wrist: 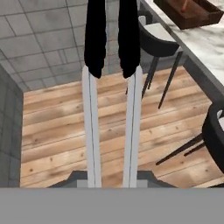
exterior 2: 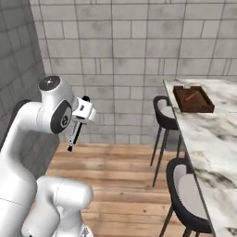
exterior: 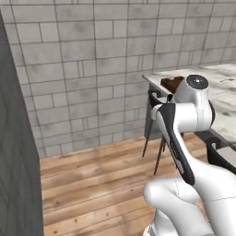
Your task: Take the tongs from the drawer on the right and place them on the dining counter next to the tray containing the hot dog.
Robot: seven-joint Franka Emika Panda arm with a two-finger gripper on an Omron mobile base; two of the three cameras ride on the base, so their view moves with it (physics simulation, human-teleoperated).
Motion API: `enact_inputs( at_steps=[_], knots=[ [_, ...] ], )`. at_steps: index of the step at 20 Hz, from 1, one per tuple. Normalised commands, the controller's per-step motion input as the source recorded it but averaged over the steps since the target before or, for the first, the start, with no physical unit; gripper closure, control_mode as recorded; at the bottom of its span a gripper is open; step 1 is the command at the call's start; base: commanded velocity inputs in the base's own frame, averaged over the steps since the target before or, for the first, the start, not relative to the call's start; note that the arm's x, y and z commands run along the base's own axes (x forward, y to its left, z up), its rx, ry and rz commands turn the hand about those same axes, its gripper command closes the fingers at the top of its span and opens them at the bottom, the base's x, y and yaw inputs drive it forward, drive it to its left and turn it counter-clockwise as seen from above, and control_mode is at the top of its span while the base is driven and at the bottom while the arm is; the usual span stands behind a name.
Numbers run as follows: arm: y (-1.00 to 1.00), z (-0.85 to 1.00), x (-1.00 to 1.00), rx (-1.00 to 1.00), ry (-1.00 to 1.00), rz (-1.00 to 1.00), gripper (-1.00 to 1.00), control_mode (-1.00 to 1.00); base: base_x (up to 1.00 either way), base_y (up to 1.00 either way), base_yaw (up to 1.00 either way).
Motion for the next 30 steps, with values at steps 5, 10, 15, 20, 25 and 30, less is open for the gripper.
enact_inputs(
  at_steps=[5,10,15,20,25,30],
  knots=[
    [0.0,0.0,0.0,0.0,0.0,0.0,1.0,1.0,1.0,0.14,-0.27],
    [0.0,0.0,0.0,0.0,0.0,0.0,1.0,1.0,0.86,0.32,-0.62],
    [0.0,0.0,0.0,0.0,0.0,0.0,1.0,1.0,0.44,0.26,-0.79],
    [0.0,0.0,0.0,0.0,0.0,0.0,1.0,1.0,0.28,0.19,-0.83],
    [0.0,0.0,0.0,0.0,0.0,0.0,1.0,1.0,0.39,0.28,-0.74],
    [0.0,0.0,0.0,0.0,0.0,0.0,1.0,1.0,0.51,0.22,-0.47]
  ],
)
